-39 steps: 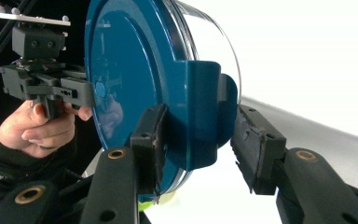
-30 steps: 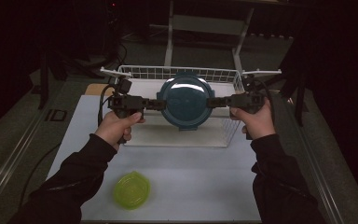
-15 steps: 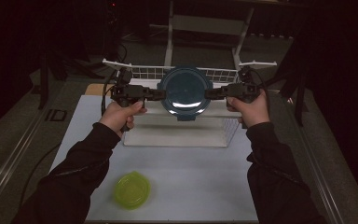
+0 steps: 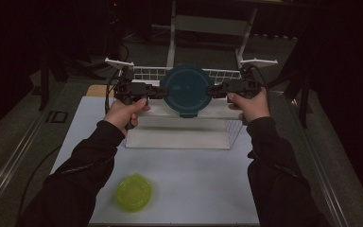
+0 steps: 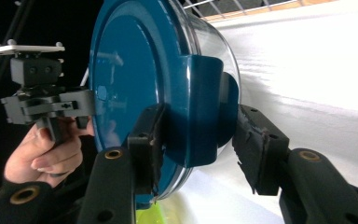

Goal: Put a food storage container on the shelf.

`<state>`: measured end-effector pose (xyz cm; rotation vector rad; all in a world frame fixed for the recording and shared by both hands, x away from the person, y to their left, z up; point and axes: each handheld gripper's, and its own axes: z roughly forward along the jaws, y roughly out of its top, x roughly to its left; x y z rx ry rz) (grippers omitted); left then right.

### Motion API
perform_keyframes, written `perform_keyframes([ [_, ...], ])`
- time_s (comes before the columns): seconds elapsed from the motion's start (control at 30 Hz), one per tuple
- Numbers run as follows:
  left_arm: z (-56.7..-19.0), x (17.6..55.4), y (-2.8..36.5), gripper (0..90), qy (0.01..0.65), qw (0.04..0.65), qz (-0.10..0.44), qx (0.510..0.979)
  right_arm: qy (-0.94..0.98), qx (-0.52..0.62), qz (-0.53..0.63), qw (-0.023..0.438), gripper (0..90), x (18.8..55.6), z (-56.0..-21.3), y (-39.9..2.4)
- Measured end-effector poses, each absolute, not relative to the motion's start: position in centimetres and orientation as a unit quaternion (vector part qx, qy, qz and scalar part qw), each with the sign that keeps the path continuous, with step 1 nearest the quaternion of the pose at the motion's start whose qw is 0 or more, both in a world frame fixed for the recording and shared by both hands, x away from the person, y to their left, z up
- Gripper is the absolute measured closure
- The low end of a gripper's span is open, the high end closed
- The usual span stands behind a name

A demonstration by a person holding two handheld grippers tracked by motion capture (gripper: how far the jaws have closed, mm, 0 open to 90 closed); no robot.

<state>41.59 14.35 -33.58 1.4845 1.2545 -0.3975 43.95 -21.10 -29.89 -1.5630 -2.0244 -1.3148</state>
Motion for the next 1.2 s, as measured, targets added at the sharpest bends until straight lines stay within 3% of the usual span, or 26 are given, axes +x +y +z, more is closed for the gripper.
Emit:
perform_keyframes([
  [0.13, -34.1, 42.0, 14.2, 49.1, 0.539, 0.549, -0.174, 0.615, -0.693, -0.550, -0.450, 0.124, 49.9, 44.4, -30.2, -20.9],
  [0.2, -34.4, 42.2, 14.2, 46.0, 0.541, 0.554, -0.188, 0.604, -0.692, -0.554, -0.449, 0.114, 57.2, 44.5, -30.2, -20.9],
  [0.33, -34.9, 42.7, 14.4, 42.7, 0.543, 0.551, -0.199, 0.602, -0.696, -0.554, -0.443, 0.109, 53.2, 44.7, -30.2, -20.4],
  [0.67, -33.4, 41.4, 13.8, 33.9, 0.534, 0.525, -0.126, 0.651, -0.705, -0.538, -0.457, 0.065, 48.7, 43.5, -29.3, -20.2],
  [0.83, -33.2, 41.2, 14.2, 29.2, 0.538, 0.527, -0.103, 0.650, -0.724, -0.512, -0.461, 0.042, 47.0, 41.9, -28.3, -19.6],
  [1.03, -32.6, 40.0, 14.6, 25.2, 0.514, 0.537, -0.056, 0.666, -0.743, -0.464, -0.480, 0.055, 53.1, 39.3, -27.7, -18.7],
  [1.2, -32.2, 38.2, 14.9, 16.6, 0.489, 0.553, 0.017, 0.675, -0.762, -0.437, -0.474, 0.062, 71.4, 37.5, -28.6, -18.3],
])
